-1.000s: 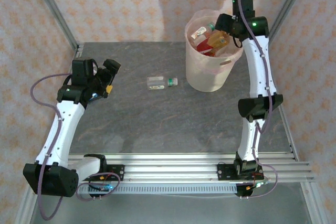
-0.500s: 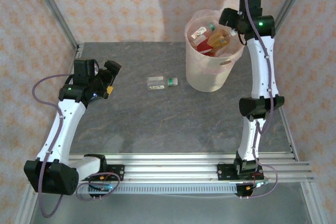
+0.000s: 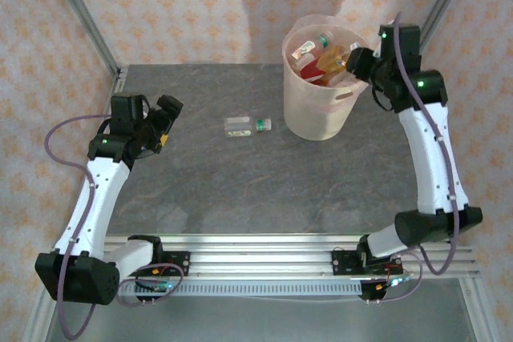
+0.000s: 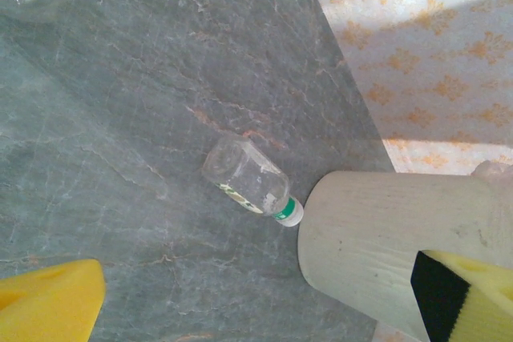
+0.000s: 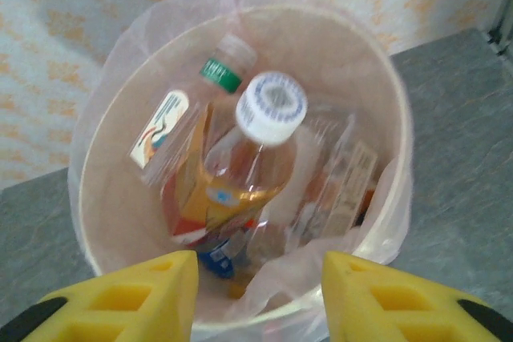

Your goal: Put the plastic bottles in the bin

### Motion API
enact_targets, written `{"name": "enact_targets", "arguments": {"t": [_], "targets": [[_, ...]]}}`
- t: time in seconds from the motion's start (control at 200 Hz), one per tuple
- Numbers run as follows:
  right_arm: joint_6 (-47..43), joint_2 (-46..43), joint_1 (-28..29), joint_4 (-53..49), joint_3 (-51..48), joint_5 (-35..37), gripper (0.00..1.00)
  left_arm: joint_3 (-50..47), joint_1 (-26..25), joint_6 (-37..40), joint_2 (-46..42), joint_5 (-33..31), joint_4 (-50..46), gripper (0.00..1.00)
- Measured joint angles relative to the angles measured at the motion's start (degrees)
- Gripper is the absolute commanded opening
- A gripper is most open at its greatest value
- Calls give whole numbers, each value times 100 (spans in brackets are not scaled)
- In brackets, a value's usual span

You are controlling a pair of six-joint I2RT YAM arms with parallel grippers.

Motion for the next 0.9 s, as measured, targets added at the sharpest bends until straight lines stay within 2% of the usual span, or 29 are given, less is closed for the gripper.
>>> {"name": "enact_targets", "arguments": {"t": [0.15, 0.34, 0.596, 0.901], "targets": [[140, -11, 238, 385, -391, -103, 39, -2, 0, 0, 0, -72, 2, 100], [170, 542, 271, 632, -302, -76, 38, -52, 0, 0, 0, -79, 0, 100], [142, 1552, 267, 678, 439, 516, 38, -83, 0, 0, 0, -96, 0, 100], [31, 2557, 127, 566, 1932, 1084, 39, -109, 0, 39, 0, -96, 0, 100]]}}
